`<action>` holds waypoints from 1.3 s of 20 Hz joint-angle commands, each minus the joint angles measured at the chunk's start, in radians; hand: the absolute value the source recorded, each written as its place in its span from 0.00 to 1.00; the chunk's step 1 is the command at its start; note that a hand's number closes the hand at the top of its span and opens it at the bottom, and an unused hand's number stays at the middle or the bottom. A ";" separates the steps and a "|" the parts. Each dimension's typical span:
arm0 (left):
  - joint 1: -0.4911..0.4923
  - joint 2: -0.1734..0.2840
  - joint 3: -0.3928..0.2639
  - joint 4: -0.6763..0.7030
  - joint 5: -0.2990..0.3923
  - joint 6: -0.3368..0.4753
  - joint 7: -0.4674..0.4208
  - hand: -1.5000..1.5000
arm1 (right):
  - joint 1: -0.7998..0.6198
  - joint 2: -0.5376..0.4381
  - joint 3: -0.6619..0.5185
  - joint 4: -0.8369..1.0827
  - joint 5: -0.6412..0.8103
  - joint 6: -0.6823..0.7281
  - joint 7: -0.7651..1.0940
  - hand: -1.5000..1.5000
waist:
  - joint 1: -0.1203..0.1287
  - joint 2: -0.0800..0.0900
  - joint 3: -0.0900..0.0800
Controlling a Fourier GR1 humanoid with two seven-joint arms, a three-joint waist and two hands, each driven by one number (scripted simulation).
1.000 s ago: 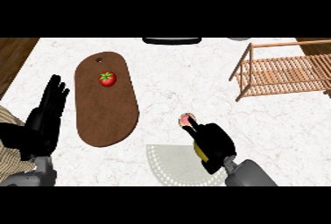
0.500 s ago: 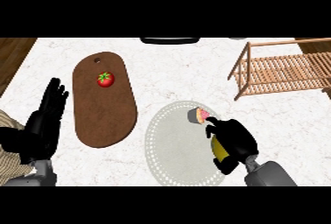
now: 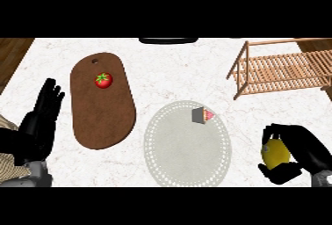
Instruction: Pick the lemon from the placemat and place it in the tiered shelf
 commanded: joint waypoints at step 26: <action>-0.031 0.014 0.055 0.014 0.030 -0.062 0.006 0.50 | -0.315 -0.099 -0.574 -0.113 -0.404 0.022 0.313 1.00 | 0.027 0.005 0.000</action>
